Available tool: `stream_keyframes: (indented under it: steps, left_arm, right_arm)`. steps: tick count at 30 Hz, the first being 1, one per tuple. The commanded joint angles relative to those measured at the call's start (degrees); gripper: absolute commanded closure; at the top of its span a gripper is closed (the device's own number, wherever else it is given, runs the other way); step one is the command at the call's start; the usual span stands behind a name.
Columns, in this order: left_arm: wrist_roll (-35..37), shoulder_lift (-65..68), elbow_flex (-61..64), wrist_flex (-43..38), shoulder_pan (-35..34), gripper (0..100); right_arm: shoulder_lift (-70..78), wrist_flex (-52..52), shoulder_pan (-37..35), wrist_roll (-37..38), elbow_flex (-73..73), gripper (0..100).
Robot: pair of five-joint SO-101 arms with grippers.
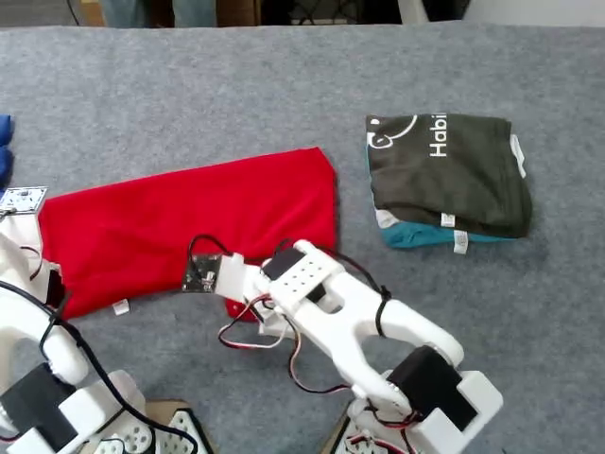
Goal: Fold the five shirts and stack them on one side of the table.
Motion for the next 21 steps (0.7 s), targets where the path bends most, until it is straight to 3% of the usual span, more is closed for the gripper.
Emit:
stream_keyframes:
  steps: [1, 9, 21]
  left_arm:
    - [-0.18, -0.79, -2.51, 0.44, -0.57, 97]
    - [-0.18, -0.79, -2.51, 0.44, -0.57, 97]
    - [-0.18, -0.79, -2.51, 0.44, -0.66, 97]
  right_arm:
    - [2.33, -2.37, 5.01, 2.02, 0.40, 96.0]
    - [1.54, -2.29, 7.65, 3.08, -0.48, 98.5]
    - [-0.22, 14.15, 7.91, 6.24, -18.24, 98.5]
